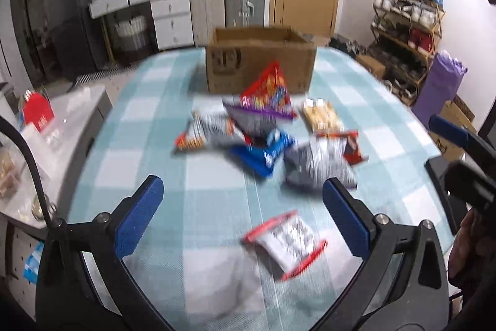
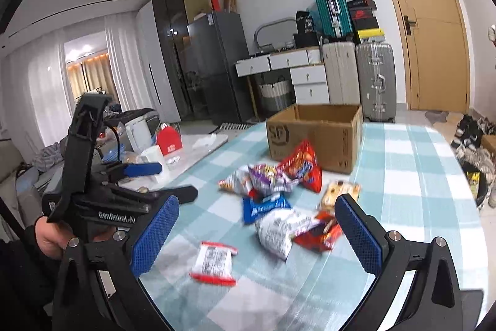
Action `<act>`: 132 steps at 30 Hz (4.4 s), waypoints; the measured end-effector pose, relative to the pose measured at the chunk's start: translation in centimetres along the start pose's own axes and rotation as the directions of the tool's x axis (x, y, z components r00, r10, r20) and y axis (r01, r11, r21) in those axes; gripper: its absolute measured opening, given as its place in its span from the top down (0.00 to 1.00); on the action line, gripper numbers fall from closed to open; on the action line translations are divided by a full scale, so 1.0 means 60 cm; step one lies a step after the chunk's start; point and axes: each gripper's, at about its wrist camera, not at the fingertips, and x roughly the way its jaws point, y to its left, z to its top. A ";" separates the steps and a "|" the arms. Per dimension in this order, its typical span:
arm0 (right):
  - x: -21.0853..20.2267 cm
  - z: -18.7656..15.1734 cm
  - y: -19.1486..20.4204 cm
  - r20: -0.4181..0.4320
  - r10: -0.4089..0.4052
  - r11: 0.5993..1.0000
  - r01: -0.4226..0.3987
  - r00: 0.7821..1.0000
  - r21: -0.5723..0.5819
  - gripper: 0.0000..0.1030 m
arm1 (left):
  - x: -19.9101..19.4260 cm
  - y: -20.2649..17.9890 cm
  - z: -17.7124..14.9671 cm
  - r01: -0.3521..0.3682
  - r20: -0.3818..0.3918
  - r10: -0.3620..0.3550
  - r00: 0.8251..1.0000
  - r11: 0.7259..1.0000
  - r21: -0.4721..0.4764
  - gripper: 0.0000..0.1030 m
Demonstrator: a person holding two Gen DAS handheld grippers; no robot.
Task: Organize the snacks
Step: 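Grasp a white-and-red snack pack with the left gripper while the right gripper grasps a white-purple chip bag, then lift both bags over the cardboard box and open both grippers to release them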
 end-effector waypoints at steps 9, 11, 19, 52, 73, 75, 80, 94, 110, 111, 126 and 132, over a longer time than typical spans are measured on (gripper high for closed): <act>0.018 -0.050 -0.018 -0.057 -0.010 0.997 0.014 0.998 0.071 0.01 | 0.086 -0.032 -0.043 0.041 -0.129 -0.040 0.991 0.999 0.008 0.01; 0.020 -0.062 -0.020 -0.070 -0.015 0.997 0.020 0.997 0.071 0.01 | 0.103 -0.038 -0.054 0.050 -0.153 -0.046 0.987 0.999 0.017 0.01; 0.025 -0.085 -0.032 -0.093 -0.017 0.995 0.026 0.996 0.094 0.01 | 0.152 -0.038 -0.074 0.078 -0.234 -0.084 0.969 0.996 -0.035 0.01; 0.043 -0.099 -0.035 -0.137 -0.020 0.993 0.036 0.990 0.116 0.01 | 0.163 0.018 -0.061 0.167 -0.155 -0.179 0.972 0.982 -0.088 0.53; 0.204 -0.085 -0.119 -0.271 0.233 0.854 -0.063 0.934 0.516 0.17 | 0.150 0.072 -0.057 0.169 -0.130 -0.189 0.973 0.974 -0.151 0.53; 0.215 -0.080 -0.119 -0.271 0.239 0.852 -0.067 0.933 0.519 0.18 | 0.152 0.075 -0.057 0.169 -0.131 -0.189 0.973 0.974 -0.154 0.53; 0.239 -0.072 -0.124 -0.267 0.258 0.831 -0.073 0.928 0.551 0.28 | 0.159 0.075 -0.055 0.163 -0.135 -0.184 0.974 0.975 -0.152 0.53; 0.239 -0.086 -0.122 -0.252 0.285 0.822 -0.101 0.925 0.560 0.62 | 0.160 0.067 -0.056 0.161 -0.143 -0.183 0.973 0.975 -0.153 0.53; 0.146 -0.060 -0.106 -0.147 0.305 0.832 -0.188 0.941 0.521 0.62 | 0.105 0.057 -0.030 0.176 -0.094 -0.190 0.977 0.975 -0.136 0.53; 0.140 -0.055 -0.105 -0.138 0.306 0.833 -0.195 0.942 0.518 0.62 | 0.099 0.056 -0.025 0.179 -0.090 -0.193 0.977 0.974 -0.137 0.53; 0.045 0.069 -0.070 -0.013 0.342 0.852 -0.304 0.940 0.426 0.62 | -0.003 0.049 0.081 0.287 0.030 -0.285 0.958 0.952 -0.105 0.53; -0.008 0.141 -0.059 0.038 0.326 0.879 -0.318 0.945 0.355 0.62 | -0.063 0.040 0.135 0.297 0.077 -0.292 0.953 0.953 -0.061 0.53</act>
